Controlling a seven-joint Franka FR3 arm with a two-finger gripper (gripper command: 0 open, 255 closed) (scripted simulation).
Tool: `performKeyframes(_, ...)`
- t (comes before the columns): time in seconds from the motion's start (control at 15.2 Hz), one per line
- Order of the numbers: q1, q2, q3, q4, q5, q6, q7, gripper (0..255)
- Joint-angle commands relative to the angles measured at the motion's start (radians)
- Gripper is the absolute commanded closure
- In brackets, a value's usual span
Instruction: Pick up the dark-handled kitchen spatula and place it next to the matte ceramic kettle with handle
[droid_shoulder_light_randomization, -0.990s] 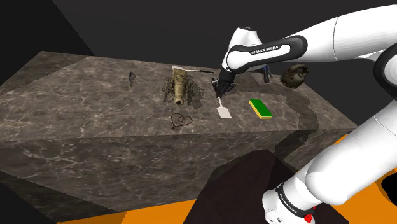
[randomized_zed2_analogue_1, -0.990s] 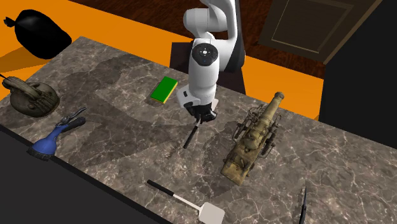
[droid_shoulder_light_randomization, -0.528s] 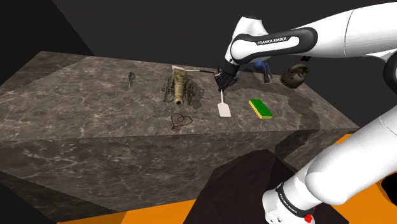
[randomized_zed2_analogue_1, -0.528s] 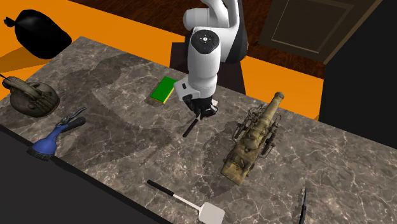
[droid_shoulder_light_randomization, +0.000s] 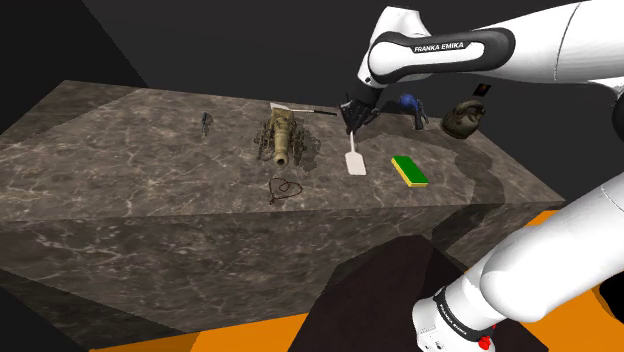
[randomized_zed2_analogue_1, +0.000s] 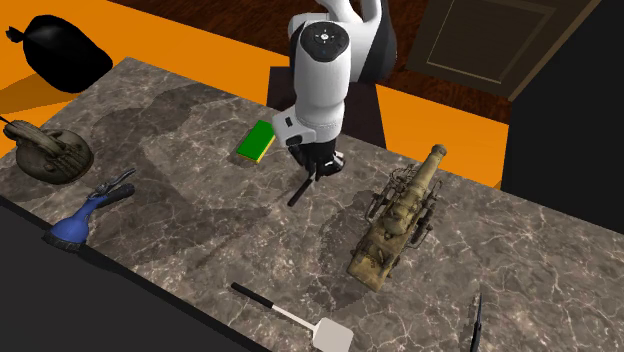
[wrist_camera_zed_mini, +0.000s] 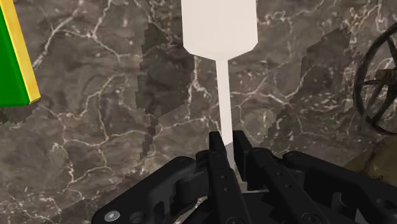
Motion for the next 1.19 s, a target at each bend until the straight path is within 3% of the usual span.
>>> performKeyframes(0.0,0.000,-0.007,-0.001,0.022,0.000,-0.029,-0.002,255)
performKeyframes(1.12,0.000,-0.026,0.001,0.230,0.002,-0.257,-0.007,255)
